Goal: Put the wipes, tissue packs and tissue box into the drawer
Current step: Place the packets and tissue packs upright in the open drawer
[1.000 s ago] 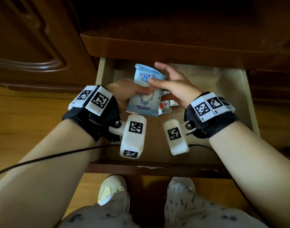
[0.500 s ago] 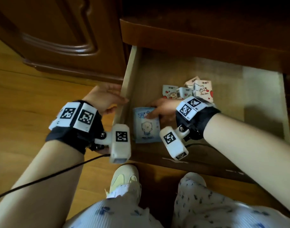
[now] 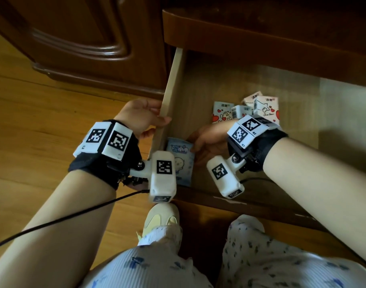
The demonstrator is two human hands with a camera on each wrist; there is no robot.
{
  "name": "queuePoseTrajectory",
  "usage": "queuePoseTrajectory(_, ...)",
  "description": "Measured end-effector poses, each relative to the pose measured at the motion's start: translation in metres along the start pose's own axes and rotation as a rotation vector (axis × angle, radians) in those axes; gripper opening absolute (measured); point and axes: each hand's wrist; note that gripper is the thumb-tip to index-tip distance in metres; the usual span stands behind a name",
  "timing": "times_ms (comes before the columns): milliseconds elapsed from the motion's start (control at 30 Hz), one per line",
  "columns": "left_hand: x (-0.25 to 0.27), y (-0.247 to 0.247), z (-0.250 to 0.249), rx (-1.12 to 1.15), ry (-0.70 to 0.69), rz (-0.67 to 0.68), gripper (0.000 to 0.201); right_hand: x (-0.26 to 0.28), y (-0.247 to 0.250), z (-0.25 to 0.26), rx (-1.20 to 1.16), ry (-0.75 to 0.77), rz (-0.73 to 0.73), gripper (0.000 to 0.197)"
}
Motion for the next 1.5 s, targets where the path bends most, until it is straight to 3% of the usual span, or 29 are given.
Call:
queuePoseTrajectory(100, -0.001, 0.000, 0.000, -0.006, -0.005, 0.009, 0.051, 0.005, 0.003, -0.001, 0.099, 0.036, 0.012, 0.051)
queuePoseTrajectory(167, -0.002, 0.000, 0.001, 0.002, -0.007, 0.012, 0.051, 0.012, 0.012, 0.001, 0.134, 0.111, -0.094, 0.059)
queuePoseTrajectory(300, -0.007, -0.001, 0.001, 0.016, -0.017, -0.002, 0.051, 0.044, 0.056, 0.000, 0.252, 0.462, -0.643, 0.054)
queuePoseTrajectory(367, -0.008, 0.000, 0.000, 0.011, -0.018, -0.005, 0.051, 0.058, 0.080, -0.010, 0.272, 0.507, -0.859, 0.056)
queuePoseTrajectory(400, -0.008, 0.000, 0.000, 0.008, -0.017, -0.006, 0.051, 0.061, 0.087, -0.017, 0.291, 0.466, -0.894, 0.065)
queuePoseTrajectory(467, -0.010, 0.000, 0.000, 0.005, -0.015, -0.002, 0.051, 0.058, 0.089, -0.032, 0.454, 0.319, -0.840, 0.093)
queuePoseTrajectory(533, -0.010, 0.000, -0.001, 0.012, -0.020, -0.005, 0.049, 0.048, 0.083, -0.041, 0.741, 0.202, -0.801, 0.107)
queuePoseTrajectory(600, -0.010, 0.000, -0.002, 0.008, -0.026, -0.014, 0.049, 0.037, 0.080, -0.046, 0.975, 0.177, -0.848, 0.099)
queuePoseTrajectory(667, -0.010, 0.001, -0.002, -0.023, -0.032, -0.016, 0.050, 0.031, 0.077, -0.046, 1.070, 0.170, -0.893, 0.078)
queuePoseTrajectory(833, -0.009, 0.002, -0.004, -0.052, -0.035, -0.024, 0.051, 0.037, 0.074, -0.034, 0.960, 0.140, -0.855, 0.060)
queuePoseTrajectory(967, -0.009, 0.003, -0.004, -0.060, -0.026, -0.008, 0.053, 0.041, 0.070, -0.017, 0.711, 0.262, -0.843, 0.075)
queuePoseTrajectory(1100, -0.010, 0.003, -0.005, -0.073, -0.026, -0.022, 0.052, 0.028, 0.061, -0.013, 0.769, 0.256, -0.821, 0.088)
queuePoseTrajectory(1267, -0.008, 0.003, -0.005, -0.113, -0.039, -0.030, 0.053, 0.032, 0.065, -0.013, 0.627, 0.324, -0.766, 0.061)
queuePoseTrajectory(1500, -0.005, 0.003, -0.006, -0.083, -0.025, -0.012, 0.052, 0.027, 0.041, -0.022, 0.808, 0.234, -0.419, 0.069)
Point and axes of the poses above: each hand's wrist, its own x-axis away from the middle knuckle, its own y-axis out of the back of the hand, z = x × y, and after that the axes turned 7 degrees about y, right-handed
